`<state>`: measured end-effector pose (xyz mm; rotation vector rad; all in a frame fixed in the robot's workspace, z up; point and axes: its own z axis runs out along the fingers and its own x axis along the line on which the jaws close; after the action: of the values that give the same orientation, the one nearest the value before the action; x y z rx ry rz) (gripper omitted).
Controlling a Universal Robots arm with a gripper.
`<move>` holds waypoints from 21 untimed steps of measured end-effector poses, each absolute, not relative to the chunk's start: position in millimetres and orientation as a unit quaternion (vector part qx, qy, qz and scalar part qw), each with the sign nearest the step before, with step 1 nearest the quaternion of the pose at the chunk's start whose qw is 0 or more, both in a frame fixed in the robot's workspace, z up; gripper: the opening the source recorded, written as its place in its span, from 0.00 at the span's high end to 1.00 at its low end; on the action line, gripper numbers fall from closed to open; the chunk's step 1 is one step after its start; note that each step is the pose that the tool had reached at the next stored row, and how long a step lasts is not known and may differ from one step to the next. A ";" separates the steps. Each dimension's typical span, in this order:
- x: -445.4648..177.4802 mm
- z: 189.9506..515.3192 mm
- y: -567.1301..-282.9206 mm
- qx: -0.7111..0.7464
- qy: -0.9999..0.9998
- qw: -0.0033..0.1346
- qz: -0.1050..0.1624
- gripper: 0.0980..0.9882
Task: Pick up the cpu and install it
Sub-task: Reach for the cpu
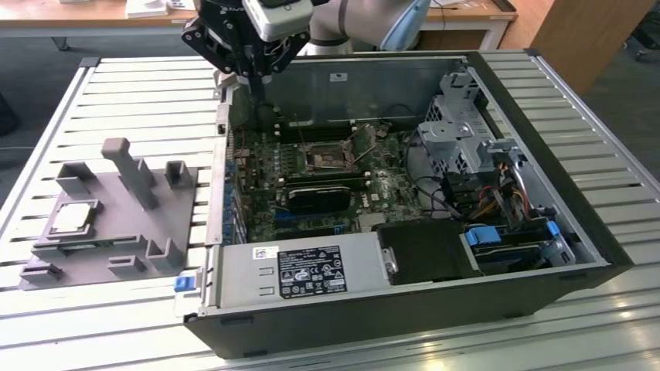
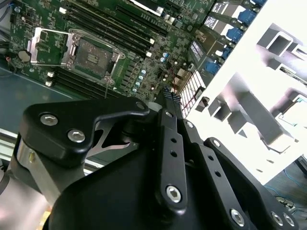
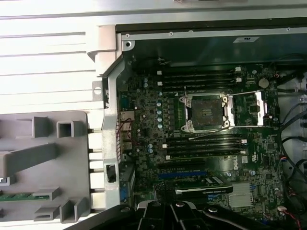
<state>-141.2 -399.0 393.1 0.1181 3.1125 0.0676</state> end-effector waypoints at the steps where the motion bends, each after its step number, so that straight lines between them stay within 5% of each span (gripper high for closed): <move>1: -142.1 393.1 -398.9 0.038 0.999 0.013 0.022 0.99; 21: -155.3 392.6 -398.9 0.038 0.999 0.013 0.022 0.99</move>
<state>-155.3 -398.9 392.6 0.1180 3.1125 0.0676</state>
